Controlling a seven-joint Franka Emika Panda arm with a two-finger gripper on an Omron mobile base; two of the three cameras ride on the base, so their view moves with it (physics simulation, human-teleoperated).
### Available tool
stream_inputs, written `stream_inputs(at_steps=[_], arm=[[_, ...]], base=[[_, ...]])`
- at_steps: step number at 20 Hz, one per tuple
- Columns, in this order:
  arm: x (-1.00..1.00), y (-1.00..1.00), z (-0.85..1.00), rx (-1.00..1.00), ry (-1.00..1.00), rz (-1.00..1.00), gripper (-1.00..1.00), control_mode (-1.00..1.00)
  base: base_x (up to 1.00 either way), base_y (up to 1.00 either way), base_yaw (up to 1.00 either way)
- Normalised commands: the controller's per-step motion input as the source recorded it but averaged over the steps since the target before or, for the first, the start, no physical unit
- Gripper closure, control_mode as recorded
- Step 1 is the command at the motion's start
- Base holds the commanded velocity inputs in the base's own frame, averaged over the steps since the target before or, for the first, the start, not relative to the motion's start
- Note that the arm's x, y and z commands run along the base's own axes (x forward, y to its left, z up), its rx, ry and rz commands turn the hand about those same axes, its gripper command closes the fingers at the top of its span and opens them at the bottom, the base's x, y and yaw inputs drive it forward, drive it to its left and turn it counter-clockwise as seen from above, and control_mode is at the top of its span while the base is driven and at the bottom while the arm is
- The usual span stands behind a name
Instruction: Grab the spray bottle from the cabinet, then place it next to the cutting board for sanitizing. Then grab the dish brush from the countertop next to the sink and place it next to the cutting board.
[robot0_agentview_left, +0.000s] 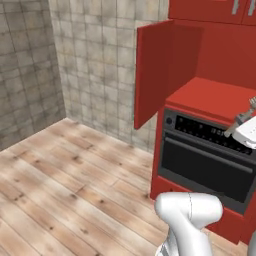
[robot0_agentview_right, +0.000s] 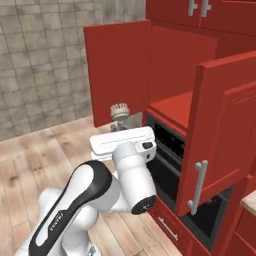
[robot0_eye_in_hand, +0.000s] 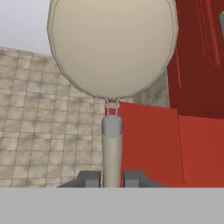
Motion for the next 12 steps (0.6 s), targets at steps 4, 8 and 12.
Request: stream_inputs(at_steps=[4,8,12], arm=[[0.0,0.0,0.0,0.0,0.0,0.0,1.0,1.0],[0.0,0.0,0.0,0.0,0.0,0.0,1.0,1.0],[0.0,0.0,0.0,0.0,0.0,0.0,1.0,1.0]], base=[[-0.1,-0.16,-0.09],[-0.36,-1.0,-0.15],[-0.76,-0.8,-0.17]])
